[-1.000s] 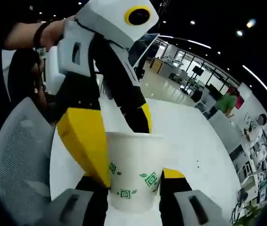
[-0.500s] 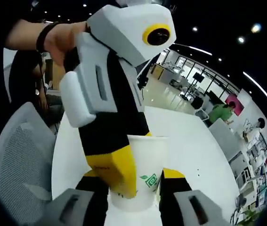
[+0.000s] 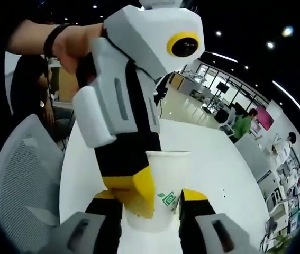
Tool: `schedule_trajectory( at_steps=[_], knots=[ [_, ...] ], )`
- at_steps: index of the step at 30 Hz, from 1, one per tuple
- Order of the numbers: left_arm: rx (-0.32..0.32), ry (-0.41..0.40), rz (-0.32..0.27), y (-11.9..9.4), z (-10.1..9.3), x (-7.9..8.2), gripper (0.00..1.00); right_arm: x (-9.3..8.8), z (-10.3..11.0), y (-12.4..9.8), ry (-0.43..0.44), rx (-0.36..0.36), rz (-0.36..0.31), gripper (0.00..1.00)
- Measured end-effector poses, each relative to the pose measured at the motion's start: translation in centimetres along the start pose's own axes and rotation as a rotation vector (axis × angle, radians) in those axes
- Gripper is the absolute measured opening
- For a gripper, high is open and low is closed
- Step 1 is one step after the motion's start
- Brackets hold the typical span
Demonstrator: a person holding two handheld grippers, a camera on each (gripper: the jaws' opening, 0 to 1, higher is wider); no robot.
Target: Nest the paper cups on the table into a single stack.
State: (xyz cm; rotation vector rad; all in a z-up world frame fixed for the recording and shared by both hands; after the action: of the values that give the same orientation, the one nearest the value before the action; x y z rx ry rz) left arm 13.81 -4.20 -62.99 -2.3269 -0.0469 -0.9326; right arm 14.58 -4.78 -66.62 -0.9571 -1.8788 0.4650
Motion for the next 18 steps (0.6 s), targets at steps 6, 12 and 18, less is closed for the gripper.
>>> schedule_trajectory(
  at_steps=[6,12,18],
  knots=[
    [0.008,0.012,0.000,0.0,0.2,0.3,0.00,-1.0,0.4,-0.1,0.017,0.007,0.049,0.53],
    [0.037,0.044,0.029,-0.1,0.7,0.2,0.00,-1.9,0.7,-0.5,0.051,0.015,0.079,0.62],
    [0.081,0.113,0.088,-0.1,1.2,-0.2,0.00,-3.1,0.8,-1.3,0.118,0.002,0.096,0.70]
  ],
)
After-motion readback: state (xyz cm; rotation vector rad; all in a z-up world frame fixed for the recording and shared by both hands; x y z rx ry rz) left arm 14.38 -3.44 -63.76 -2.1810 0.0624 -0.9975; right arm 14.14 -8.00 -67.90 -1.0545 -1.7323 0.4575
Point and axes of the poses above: the point that each gripper's makers call its tool centre point, and the gripper's own axes: y roughly forward along the fingers, z roughly to its left, x roughly out of its top, the point moved 3 cm from there along -y, roughly backward along the fingers, and after that the axes turned 13 degrees about -y, right-handed, at the moved point
